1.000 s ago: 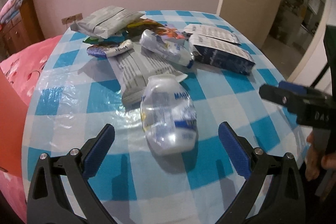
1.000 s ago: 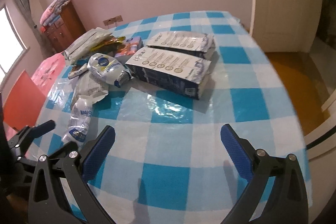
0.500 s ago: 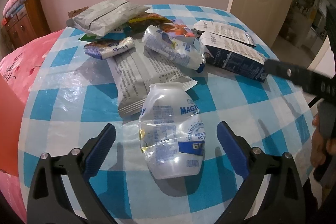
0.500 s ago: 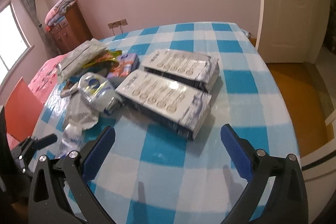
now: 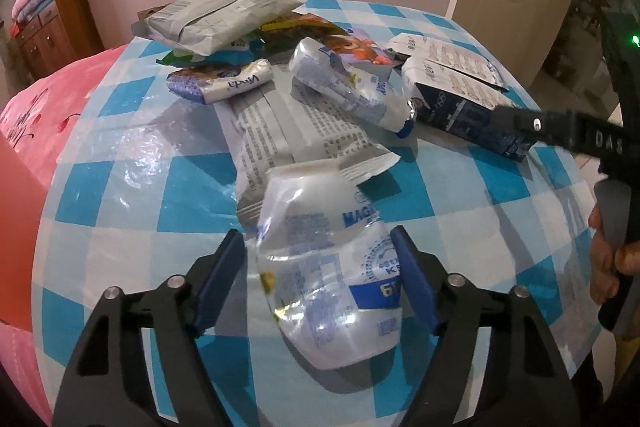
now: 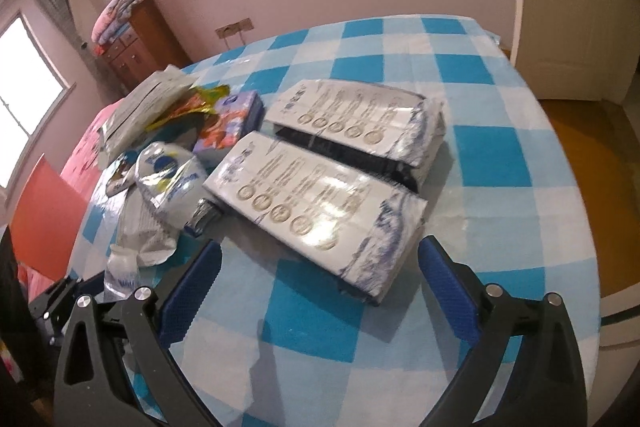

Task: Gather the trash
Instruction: 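Close the left gripper on the bottle while the right gripper approaches a white milk powder bag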

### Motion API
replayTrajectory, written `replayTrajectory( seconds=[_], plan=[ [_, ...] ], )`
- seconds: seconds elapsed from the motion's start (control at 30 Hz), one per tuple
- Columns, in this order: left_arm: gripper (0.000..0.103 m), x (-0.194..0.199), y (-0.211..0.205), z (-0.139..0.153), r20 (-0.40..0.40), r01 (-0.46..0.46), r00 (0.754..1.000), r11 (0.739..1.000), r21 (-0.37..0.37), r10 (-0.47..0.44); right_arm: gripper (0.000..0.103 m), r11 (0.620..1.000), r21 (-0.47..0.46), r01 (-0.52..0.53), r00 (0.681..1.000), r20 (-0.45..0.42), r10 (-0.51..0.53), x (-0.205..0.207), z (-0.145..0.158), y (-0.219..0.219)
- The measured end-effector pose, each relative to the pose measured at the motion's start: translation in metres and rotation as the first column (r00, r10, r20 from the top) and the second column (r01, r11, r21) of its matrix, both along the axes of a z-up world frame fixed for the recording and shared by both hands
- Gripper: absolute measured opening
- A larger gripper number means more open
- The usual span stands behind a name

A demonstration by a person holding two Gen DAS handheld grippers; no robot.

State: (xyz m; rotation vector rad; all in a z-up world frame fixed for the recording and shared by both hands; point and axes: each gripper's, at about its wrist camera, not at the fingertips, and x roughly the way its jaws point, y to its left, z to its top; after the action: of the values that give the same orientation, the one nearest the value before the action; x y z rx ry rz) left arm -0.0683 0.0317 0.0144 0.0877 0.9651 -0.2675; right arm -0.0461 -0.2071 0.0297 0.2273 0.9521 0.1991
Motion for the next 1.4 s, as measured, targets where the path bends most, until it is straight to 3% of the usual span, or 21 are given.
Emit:
replayTrajectory(
  seconds=[0.07, 0.2, 0.43, 0.6, 0.7, 1.07, 1.33, 1.4],
  plan=[
    [0.071, 0.001, 0.001, 0.001, -0.002, -0.001, 1.0, 1.0, -0.005, 0.001, 0.085, 1.0, -0.005, -0.023, 1.0, -0.008, 0.023, -0.003, -0.001, 0.007],
    [0.066, 0.002, 0.007, 0.002, -0.005, -0.009, 1.0, 1.0, -0.028, 0.009, 0.085, 0.997, 0.007, -0.075, 0.997, -0.01, 0.075, -0.012, -0.001, 0.023],
    [0.066, 0.001, 0.018, 0.003, -0.019, -0.001, 1.0, 0.999, -0.046, 0.001, 0.085, 0.975, 0.005, -0.223, 0.975, -0.011, 0.223, -0.039, 0.01, 0.063],
    [0.069, 0.0, 0.027, 0.004, -0.03, 0.017, 0.999, 0.998, -0.061, -0.019, 0.087, 0.98, -0.141, -0.139, 0.989, 0.027, 0.144, -0.037, 0.021, 0.06],
    [0.082, -0.002, 0.027, 0.003, -0.038, 0.022, 0.999, 0.998, -0.056, -0.024, 0.093, 0.981, -0.154, -0.118, 0.992, 0.028, 0.123, -0.019, 0.021, 0.055],
    [0.088, -0.002, 0.017, 0.0, -0.036, 0.008, 0.999, 1.0, -0.014, -0.008, 0.094, 0.961, -0.268, -0.073, 0.994, 0.056, 0.091, 0.013, 0.02, 0.038],
    [0.087, 0.0, 0.016, -0.001, -0.021, -0.024, 0.999, 1.0, 0.013, 0.024, 0.094, 0.964, -0.215, -0.155, 0.986, 0.032, 0.165, 0.038, 0.009, 0.025],
    [0.078, 0.0, 0.017, 0.0, -0.017, -0.04, 0.999, 0.999, 0.021, 0.04, 0.094, 0.966, -0.178, -0.19, 0.98, 0.019, 0.196, 0.048, 0.004, 0.027]
  ],
)
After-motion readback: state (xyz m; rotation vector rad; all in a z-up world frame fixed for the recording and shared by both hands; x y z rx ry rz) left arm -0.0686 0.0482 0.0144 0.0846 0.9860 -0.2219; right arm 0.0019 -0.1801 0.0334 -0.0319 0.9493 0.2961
